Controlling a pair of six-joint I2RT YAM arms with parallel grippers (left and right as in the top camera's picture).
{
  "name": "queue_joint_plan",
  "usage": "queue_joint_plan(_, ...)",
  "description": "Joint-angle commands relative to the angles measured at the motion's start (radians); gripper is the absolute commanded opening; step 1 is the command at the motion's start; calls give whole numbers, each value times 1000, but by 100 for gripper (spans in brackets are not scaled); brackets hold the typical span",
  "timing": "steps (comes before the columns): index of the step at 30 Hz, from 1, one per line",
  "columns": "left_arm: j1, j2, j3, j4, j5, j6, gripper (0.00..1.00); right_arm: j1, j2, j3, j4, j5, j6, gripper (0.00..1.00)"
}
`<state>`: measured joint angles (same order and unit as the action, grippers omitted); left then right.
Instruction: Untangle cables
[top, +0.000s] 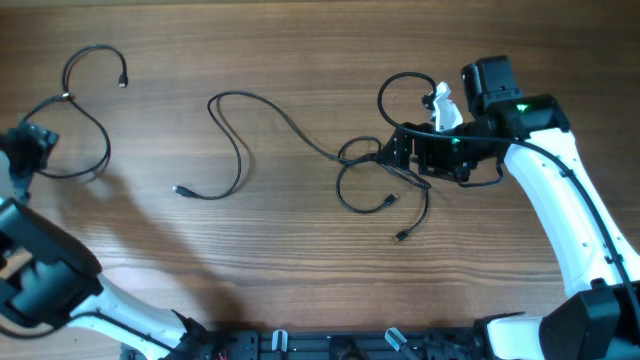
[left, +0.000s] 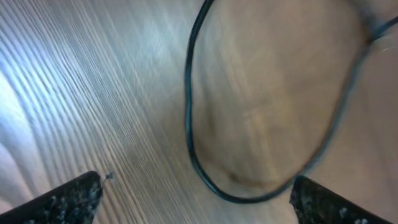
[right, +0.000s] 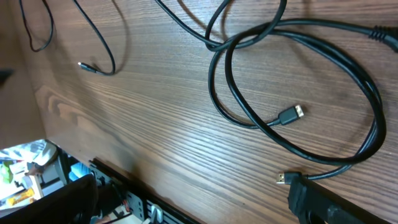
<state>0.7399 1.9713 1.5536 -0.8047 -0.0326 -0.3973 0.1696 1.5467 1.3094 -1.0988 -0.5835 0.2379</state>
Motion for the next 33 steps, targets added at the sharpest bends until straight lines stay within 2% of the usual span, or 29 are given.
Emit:
queue_joint_plan(1, 6, 89, -17, -1, -2, -12, 91, 4, 8, -9, 6, -17, 9, 100)
queue_joint_plan(5, 6, 120, -17, 9, -2, -12, 82, 4, 8, -9, 7, -16, 9, 100)
queue_joint_plan(9, 5, 143, -17, 40, -2, -12, 69, 4, 8, -9, 7, -17, 9, 100)
queue_joint_plan(10, 6, 150, -17, 47, -2, -13, 62, 4, 8, -9, 7, -17, 9, 100)
queue_joint_plan(12, 5, 163, -17, 71, -2, -13, 41, 4, 8, -9, 6, -17, 9, 100)
queue_joint_plan(14, 3, 167, -17, 93, 2, -16, 29, 4, 8, -9, 6, -17, 9, 100)
queue_joint_plan(15, 3, 167, -17, 103, 6, -30, 26, 4, 8, -9, 7, -17, 9, 100)
queue_joint_plan(18, 3, 167, -17, 125, 21, -60, 27, 4, 8, -9, 16, -16, 28, 100)
queue_joint_plan(19, 3, 167, -17, 134, 21, -60, 22, 4, 8, -9, 19, -17, 29, 99)
queue_joint_plan(20, 3, 167, -17, 142, 20, -60, 13, 4, 8, -9, 21, -16, 28, 100)
queue_joint_plan(22, 3, 167, -17, 161, 21, -60, 4, 4, 8, -9, 21, -16, 27, 100)
queue_joint_plan(24, 0, 167, -16, 201, 53, -60, 4, 4, 8, -9, 20, -16, 28, 100)
queue_joint_plan(28, -17, 157, 40, 303, 212, -65, 4, 4, 8, -9, 14, -17, 28, 100)
queue_joint_plan(33, -89, 155, 271, 336, 211, -80, 4, 4, 8, -9, -5, -17, 28, 100)
